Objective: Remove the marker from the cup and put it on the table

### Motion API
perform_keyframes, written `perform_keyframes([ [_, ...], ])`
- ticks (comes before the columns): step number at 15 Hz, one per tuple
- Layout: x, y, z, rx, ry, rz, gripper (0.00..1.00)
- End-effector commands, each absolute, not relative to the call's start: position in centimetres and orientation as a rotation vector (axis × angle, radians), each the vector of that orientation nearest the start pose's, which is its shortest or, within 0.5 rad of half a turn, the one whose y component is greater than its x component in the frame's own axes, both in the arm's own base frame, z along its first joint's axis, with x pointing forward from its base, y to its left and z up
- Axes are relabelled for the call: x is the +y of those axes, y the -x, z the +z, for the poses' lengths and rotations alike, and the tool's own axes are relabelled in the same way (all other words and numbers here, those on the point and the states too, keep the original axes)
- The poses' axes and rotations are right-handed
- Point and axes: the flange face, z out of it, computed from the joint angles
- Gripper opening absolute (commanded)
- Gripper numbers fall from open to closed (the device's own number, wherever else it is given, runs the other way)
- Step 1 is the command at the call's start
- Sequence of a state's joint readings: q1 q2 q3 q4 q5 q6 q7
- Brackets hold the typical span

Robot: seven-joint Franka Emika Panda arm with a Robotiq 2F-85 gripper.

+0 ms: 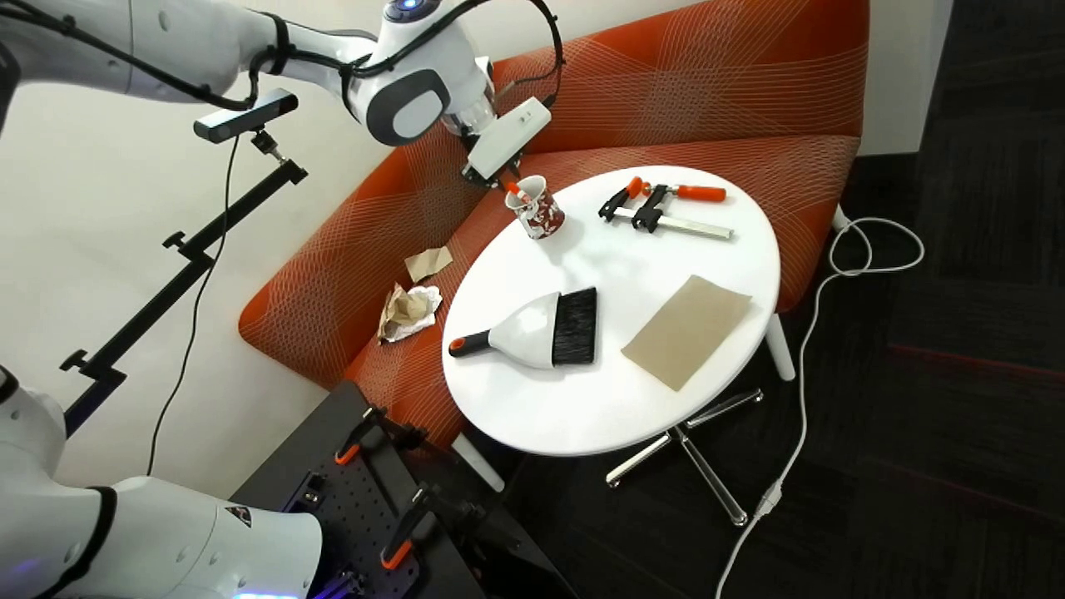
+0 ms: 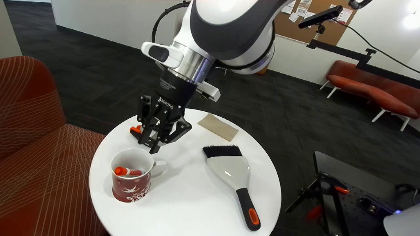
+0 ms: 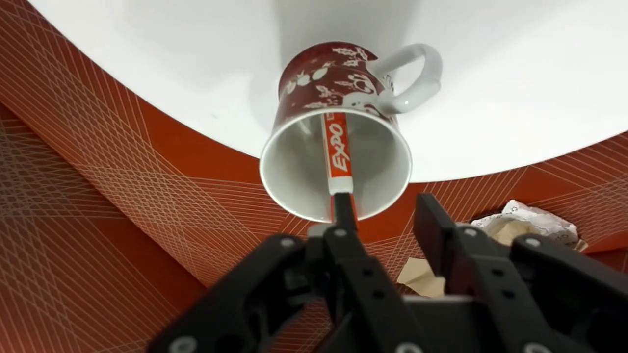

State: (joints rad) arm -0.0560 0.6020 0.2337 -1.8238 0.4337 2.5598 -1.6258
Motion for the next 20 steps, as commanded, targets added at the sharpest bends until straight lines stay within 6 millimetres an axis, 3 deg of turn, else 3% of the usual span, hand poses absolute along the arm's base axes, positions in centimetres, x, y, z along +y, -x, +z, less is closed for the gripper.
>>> perform_keyframes([
  [1,10.3,-67.1,21.4,-1.887,2.204,-0.547,0.40],
  [6,10.7,-68.3,20.0,-1.913,2.198,-0.533,0.49],
  [11,11.0,-69.4,18.8,-1.923,2.189,-0.517,0.41],
  [20,12.4,-69.8,16.5,-1.938,2.133,-0.466,0.41],
])
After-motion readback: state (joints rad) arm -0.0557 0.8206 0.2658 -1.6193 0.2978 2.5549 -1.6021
